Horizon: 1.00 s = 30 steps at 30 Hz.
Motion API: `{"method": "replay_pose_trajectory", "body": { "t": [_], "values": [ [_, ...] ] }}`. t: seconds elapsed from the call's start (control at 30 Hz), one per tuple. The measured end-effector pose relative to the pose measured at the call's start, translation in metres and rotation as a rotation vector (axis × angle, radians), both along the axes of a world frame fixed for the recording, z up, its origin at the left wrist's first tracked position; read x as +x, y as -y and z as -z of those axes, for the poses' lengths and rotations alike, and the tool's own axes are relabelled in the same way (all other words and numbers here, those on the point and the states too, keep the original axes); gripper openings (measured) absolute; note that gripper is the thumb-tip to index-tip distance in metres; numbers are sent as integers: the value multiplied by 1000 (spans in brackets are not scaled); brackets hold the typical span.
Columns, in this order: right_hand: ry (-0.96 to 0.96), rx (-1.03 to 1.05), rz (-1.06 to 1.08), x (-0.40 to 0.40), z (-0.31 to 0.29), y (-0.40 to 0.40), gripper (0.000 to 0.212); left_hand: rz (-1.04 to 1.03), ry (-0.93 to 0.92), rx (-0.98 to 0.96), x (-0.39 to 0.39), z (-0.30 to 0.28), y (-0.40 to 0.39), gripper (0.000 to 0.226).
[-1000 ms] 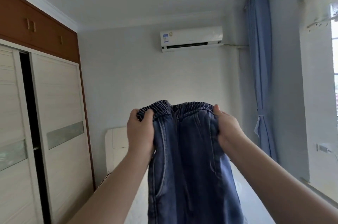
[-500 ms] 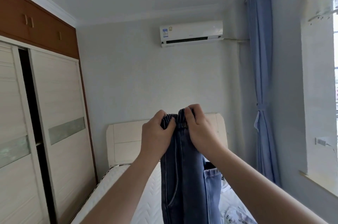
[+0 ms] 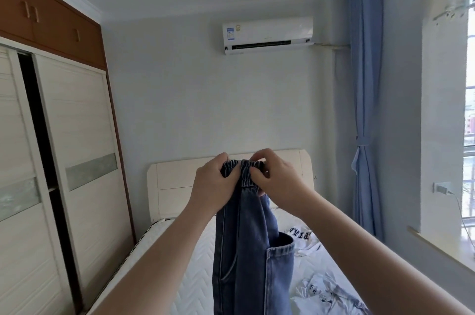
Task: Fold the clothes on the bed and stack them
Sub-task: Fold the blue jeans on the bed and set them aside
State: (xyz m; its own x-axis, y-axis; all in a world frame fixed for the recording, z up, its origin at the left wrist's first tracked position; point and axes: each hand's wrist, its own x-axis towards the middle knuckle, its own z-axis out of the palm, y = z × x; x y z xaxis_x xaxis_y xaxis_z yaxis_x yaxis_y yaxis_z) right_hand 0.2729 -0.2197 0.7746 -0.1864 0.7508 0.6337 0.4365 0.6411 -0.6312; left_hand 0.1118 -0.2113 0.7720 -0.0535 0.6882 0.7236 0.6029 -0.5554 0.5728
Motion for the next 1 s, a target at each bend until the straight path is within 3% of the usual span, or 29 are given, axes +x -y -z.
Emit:
{"method": "replay_pose_trajectory", "body": {
  "t": [0.07, 0.17, 0.27, 0.37, 0.47, 0.57, 0.67, 0.87, 1.0],
  "values": [
    [-61, -20, -47, 0, 7, 0, 13, 135, 149, -190, -2, -1, 3, 55],
    [-181, -101, -130, -3, 13, -1, 5, 249, 86, -245, -7, 4, 5, 76],
    [-369, -270, -338, -3, 14, 2, 27, 224, -7, -176, -13, 12, 4, 66],
    [-456, -351, -454, 9, 16, 7, 33, 253, -23, -185, -22, 19, 0, 49],
    [-538, -257, -318, 37, 17, 4, 33, 271, -120, -214, -37, 28, 3, 40],
    [-248, -107, -57, 59, 26, -8, 23, 302, -163, -209, -46, 37, 6, 39],
    [205, -135, -85, 65, 46, -22, 25, 303, -203, -168, -45, 42, 9, 37],
    [361, -125, -119, 69, 60, -30, 65, 325, -245, -167, -47, 47, 11, 31],
    [599, -157, -103, 68, 53, -30, 86, 340, -291, -170, -52, 50, 10, 29]
  ]
}}
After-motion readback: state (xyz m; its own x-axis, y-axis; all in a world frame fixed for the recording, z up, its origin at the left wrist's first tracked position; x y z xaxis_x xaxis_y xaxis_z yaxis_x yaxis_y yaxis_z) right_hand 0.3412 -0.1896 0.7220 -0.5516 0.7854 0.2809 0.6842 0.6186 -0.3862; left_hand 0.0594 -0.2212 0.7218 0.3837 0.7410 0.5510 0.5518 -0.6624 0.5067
